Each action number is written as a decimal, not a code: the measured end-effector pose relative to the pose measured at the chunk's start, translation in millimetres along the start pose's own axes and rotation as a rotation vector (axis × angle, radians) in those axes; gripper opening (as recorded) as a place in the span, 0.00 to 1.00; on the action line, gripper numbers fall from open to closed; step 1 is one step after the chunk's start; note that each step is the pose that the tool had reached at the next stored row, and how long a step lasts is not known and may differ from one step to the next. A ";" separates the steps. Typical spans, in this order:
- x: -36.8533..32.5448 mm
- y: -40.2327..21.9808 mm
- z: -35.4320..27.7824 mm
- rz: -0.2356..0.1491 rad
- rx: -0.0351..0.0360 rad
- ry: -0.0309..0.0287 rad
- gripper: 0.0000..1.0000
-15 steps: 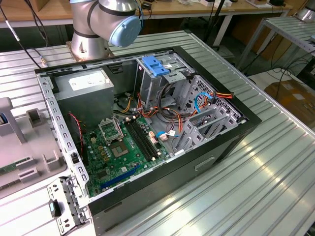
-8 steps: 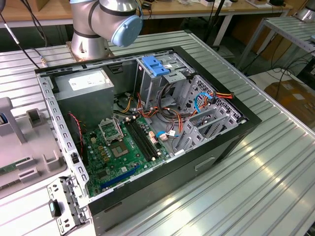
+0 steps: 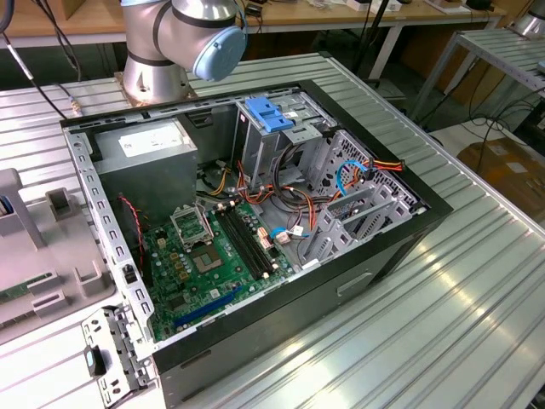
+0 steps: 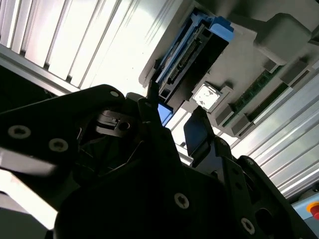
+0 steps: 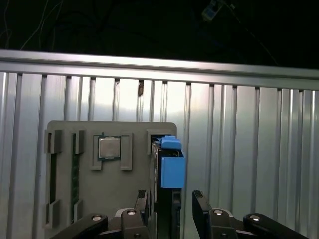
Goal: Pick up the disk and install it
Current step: 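Pick up the disk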
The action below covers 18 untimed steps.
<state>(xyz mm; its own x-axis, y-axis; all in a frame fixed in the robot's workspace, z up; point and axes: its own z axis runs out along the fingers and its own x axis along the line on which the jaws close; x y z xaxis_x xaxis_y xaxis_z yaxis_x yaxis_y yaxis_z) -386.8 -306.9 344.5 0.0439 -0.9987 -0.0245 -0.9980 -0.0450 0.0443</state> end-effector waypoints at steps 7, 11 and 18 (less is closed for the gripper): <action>0.3 -0.2 5.8 -0.042 -0.0009 0.0018 0.48; 0.3 2.3 10.7 -0.047 -0.0011 0.0021 0.48; 0.6 3.2 23.4 -0.049 -0.0012 0.0022 0.48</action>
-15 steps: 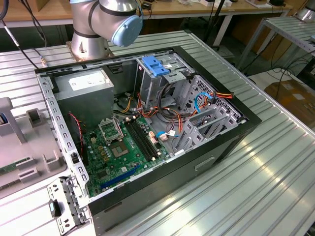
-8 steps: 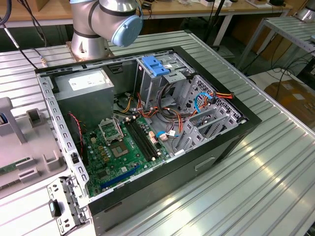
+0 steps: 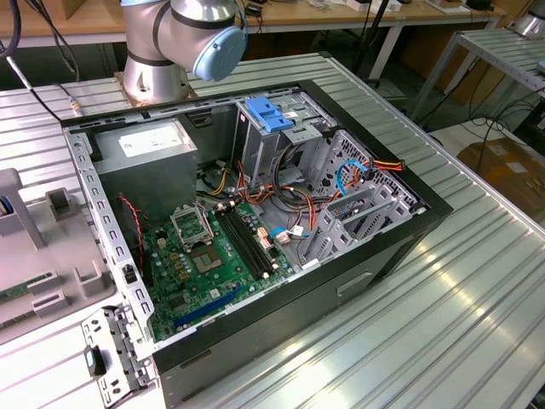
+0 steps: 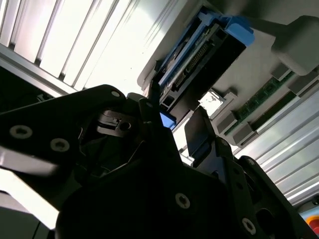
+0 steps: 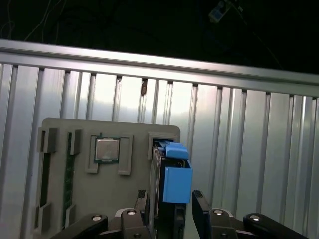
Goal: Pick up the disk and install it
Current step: 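Pick up the disk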
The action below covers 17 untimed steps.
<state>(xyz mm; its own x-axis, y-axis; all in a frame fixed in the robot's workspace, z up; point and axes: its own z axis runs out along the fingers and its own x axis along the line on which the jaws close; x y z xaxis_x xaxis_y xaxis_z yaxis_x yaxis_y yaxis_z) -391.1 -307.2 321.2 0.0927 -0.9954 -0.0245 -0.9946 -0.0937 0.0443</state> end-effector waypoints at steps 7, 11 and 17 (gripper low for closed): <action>0.8 -0.4 10.9 -0.001 0.0000 0.0000 0.48; 0.9 -0.5 13.3 -0.001 -0.0001 0.0001 0.48; 1.0 -0.7 16.1 -0.001 -0.0001 0.0001 0.48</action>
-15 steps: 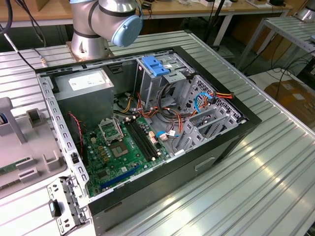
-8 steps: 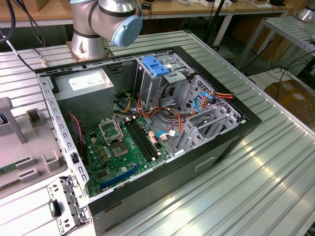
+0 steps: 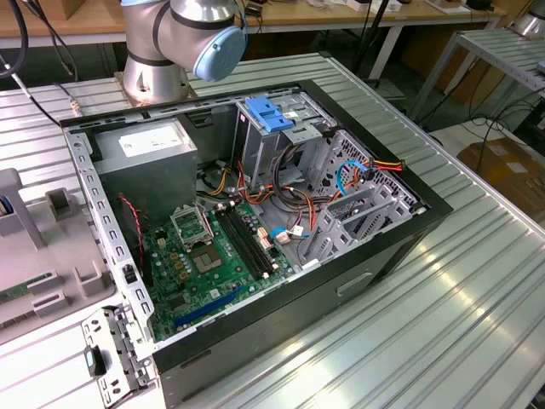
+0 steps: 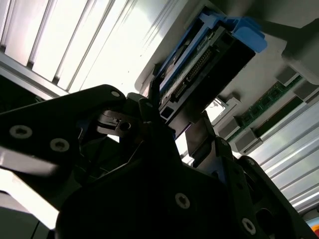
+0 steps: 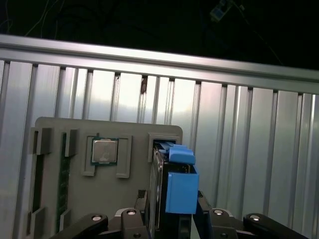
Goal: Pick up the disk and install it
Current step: 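Pick up the disk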
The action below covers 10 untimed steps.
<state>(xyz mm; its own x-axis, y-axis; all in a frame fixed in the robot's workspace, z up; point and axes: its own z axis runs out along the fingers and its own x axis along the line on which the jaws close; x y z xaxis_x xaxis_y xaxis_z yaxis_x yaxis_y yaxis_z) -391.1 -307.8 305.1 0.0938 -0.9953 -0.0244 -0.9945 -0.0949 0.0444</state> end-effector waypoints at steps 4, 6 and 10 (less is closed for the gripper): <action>0.1 -0.2 3.3 0.000 0.0002 0.0000 0.48; 0.1 -0.2 5.2 0.000 0.0000 0.0000 0.48; 0.2 -0.2 9.3 0.000 0.0001 0.0000 0.48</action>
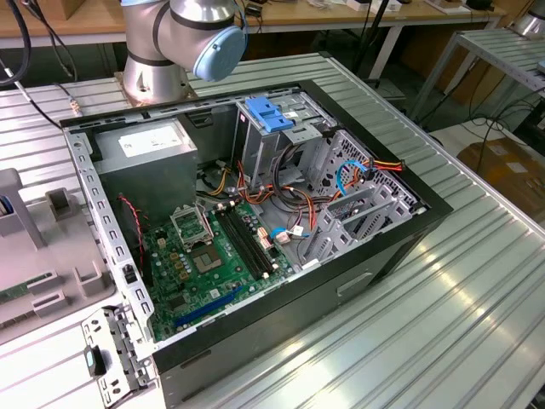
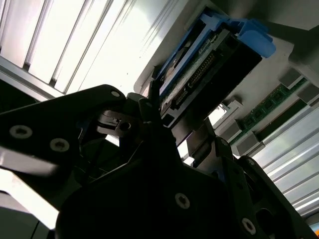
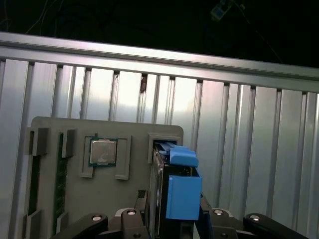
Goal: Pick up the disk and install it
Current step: 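Pick up the disk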
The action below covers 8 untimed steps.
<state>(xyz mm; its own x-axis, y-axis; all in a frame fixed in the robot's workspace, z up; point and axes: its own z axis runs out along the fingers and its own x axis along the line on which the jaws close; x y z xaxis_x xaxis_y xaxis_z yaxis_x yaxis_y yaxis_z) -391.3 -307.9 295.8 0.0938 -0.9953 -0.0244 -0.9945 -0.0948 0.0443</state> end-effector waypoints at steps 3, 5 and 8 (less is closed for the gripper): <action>-0.1 1.3 2.1 0.000 0.0000 0.0000 0.48; -0.1 1.7 3.8 0.000 0.0002 0.0000 0.48; -0.1 2.5 6.5 0.000 0.0001 0.0000 0.48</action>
<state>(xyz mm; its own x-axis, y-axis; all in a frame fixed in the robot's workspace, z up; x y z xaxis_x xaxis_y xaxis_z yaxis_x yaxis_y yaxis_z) -394.1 -307.8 289.4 0.0939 -0.9953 -0.0245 -0.9945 -0.0949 0.0443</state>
